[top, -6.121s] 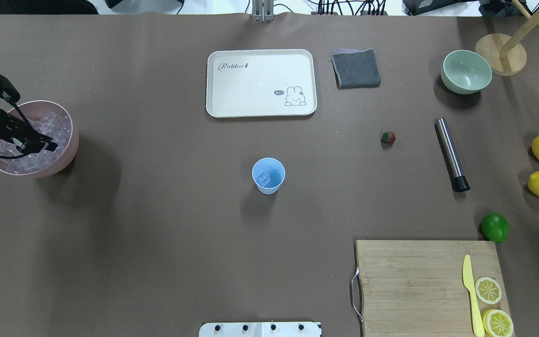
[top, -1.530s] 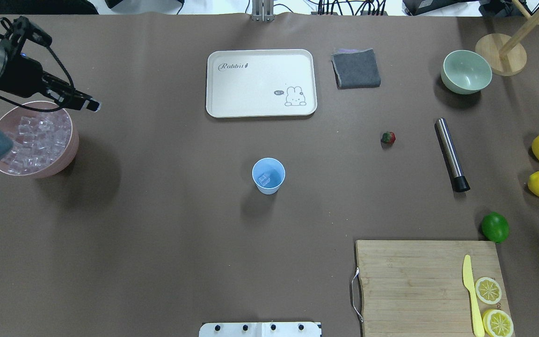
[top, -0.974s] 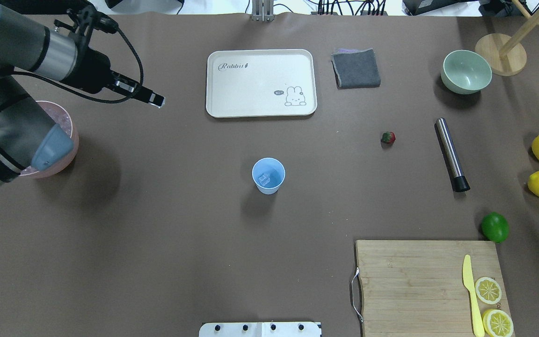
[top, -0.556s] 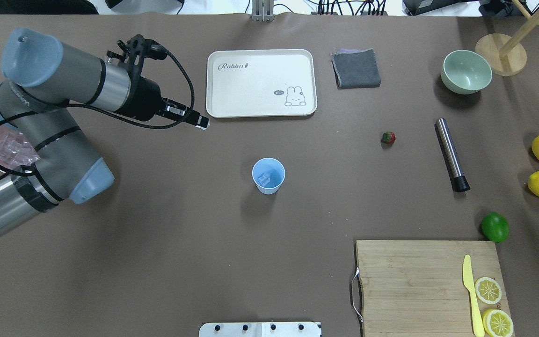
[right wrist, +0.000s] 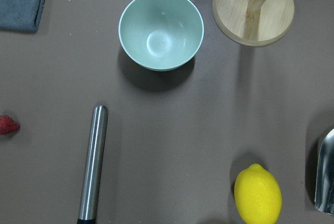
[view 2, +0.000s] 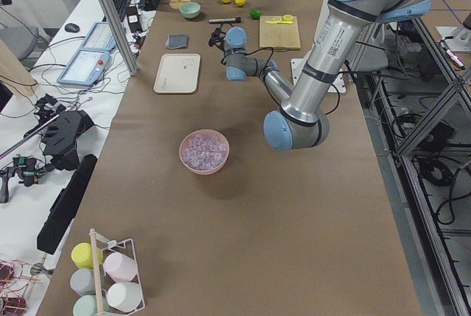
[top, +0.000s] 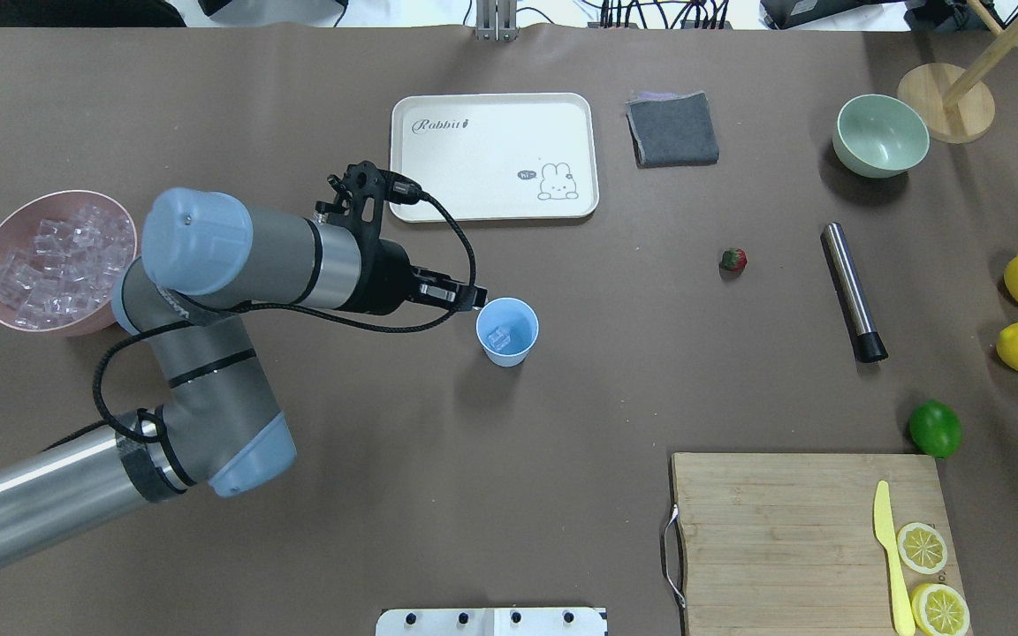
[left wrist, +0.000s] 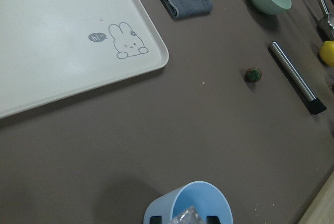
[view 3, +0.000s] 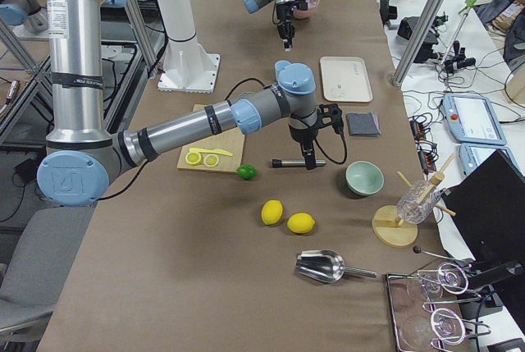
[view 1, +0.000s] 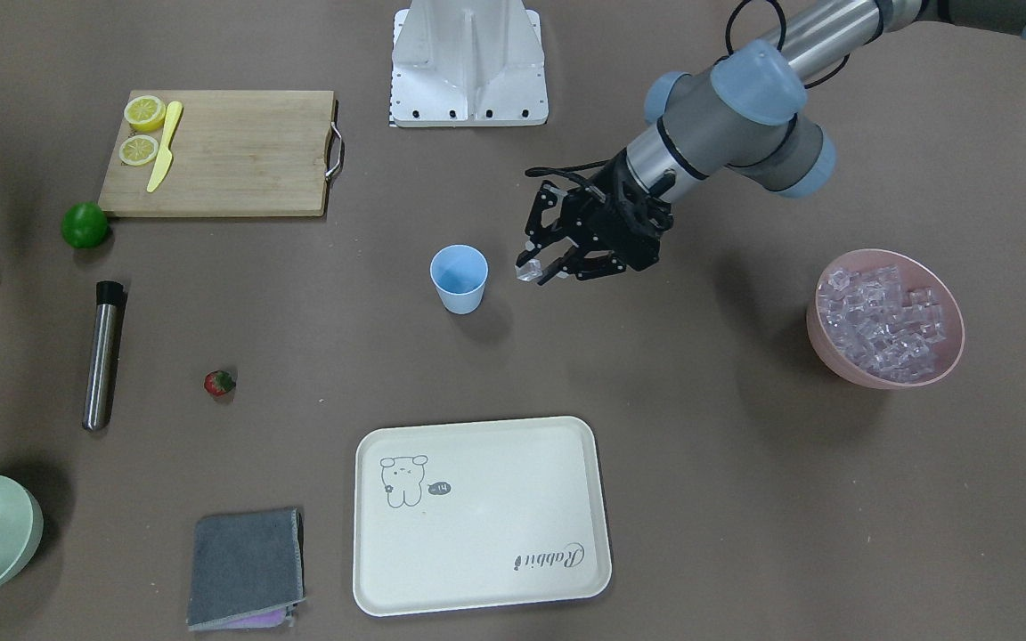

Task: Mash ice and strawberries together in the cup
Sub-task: 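Open the left gripper above the cup to release the cube, then return the left gripper to the pink ice bowl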

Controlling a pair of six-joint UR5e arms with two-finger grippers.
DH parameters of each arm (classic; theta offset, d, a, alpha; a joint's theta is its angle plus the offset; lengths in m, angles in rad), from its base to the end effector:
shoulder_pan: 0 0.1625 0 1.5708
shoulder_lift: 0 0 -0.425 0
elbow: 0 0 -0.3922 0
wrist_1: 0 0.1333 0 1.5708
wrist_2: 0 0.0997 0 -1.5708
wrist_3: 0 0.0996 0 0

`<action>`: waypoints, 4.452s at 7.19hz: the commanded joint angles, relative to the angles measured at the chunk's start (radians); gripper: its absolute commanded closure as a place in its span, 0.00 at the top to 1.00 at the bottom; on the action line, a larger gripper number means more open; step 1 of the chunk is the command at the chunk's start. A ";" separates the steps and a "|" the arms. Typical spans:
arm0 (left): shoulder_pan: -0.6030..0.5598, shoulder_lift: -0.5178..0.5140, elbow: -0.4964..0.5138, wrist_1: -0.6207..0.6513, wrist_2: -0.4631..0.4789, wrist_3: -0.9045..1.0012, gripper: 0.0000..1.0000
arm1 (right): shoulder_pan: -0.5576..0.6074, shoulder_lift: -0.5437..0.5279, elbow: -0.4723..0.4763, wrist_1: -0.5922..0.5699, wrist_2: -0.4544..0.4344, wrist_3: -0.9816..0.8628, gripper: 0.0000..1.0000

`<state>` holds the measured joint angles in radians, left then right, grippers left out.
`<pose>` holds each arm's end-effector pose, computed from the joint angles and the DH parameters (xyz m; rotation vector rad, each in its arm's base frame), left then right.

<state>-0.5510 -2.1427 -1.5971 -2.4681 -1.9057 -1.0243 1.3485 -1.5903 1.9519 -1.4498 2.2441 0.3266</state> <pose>0.5058 -0.4288 0.2067 0.5419 1.4036 0.2466 -0.0370 -0.4868 0.4714 0.2676 -0.7603 -0.0638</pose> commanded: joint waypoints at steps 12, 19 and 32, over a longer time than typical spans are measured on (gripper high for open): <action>0.082 -0.019 0.046 -0.052 0.139 0.012 0.97 | -0.008 0.003 0.004 0.002 -0.005 0.000 1.00; -0.252 0.118 0.078 -0.078 -0.146 0.368 0.97 | -0.023 0.007 -0.013 -0.003 0.008 0.009 1.00; -0.601 0.399 0.212 -0.080 -0.477 0.912 0.92 | -0.025 -0.017 -0.013 0.000 -0.001 0.008 1.00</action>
<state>-1.1569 -1.7491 -1.3876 -2.5469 -2.3815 -0.1168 1.3238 -1.6005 1.9379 -1.4520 2.2418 0.3344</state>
